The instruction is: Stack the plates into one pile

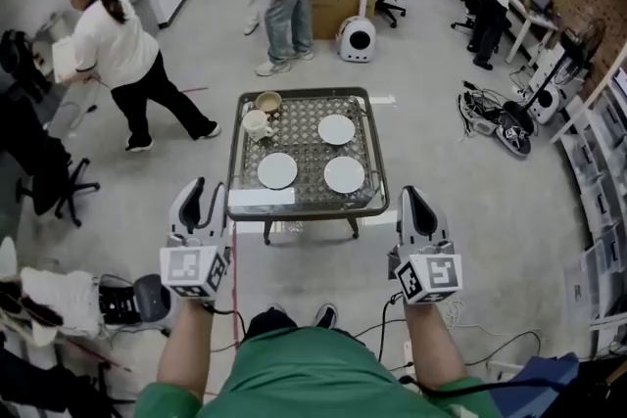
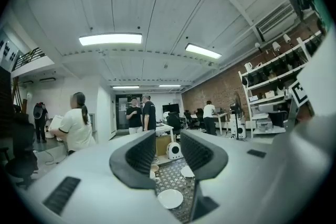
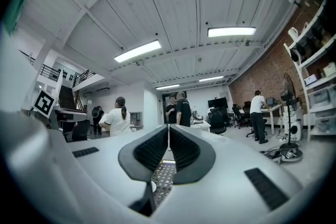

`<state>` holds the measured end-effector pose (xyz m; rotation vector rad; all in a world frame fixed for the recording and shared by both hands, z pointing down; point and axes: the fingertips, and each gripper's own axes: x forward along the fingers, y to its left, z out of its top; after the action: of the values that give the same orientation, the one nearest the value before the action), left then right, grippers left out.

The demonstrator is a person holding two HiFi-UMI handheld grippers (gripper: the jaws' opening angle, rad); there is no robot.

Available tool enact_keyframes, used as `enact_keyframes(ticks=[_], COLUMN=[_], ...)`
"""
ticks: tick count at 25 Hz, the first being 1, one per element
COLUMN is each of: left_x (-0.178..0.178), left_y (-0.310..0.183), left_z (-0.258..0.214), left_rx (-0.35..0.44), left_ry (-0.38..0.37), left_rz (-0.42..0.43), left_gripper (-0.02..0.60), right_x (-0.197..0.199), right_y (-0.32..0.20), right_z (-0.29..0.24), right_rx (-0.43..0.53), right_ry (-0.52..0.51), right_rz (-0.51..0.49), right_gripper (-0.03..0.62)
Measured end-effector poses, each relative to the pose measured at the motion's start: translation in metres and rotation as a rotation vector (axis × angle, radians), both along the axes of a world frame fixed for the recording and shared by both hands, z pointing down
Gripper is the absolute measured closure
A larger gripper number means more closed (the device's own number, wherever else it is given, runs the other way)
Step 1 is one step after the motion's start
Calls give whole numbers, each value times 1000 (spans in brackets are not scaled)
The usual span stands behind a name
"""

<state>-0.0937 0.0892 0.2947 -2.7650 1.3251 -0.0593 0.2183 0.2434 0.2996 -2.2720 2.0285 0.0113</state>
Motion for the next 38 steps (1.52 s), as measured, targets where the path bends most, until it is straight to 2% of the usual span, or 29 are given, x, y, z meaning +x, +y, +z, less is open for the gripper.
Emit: enact_keyframes(ticks=[4, 10, 17, 21, 26, 32, 38], left_x=[22, 48, 65, 67, 58, 57, 64], left_y=[-25, -61, -129, -188, -246, -281, -292], left_z=[-4, 3, 28, 36, 63, 99, 120], left_rx=[1, -21, -66, -78, -89, -169, -231], left_ry=[0, 34, 75, 101, 77, 71, 30], left_rz=[1, 39, 75, 98, 117, 138, 146], left_gripper=[425, 425, 425, 425, 425, 425, 425], right_x=[22, 34, 54, 57, 49, 52, 62], right_y=[-14, -48, -94, -141, -190, -211, -221], right_z=[-1, 10, 28, 42, 65, 107, 163], right_rx=[8, -29, -93, -138, -180, -251, -366], right_ry=[1, -2, -8, -44, -102, -239, -237], right_rz=[19, 29, 75, 103, 127, 157, 148], right_gripper=[565, 565, 565, 565, 565, 565, 563])
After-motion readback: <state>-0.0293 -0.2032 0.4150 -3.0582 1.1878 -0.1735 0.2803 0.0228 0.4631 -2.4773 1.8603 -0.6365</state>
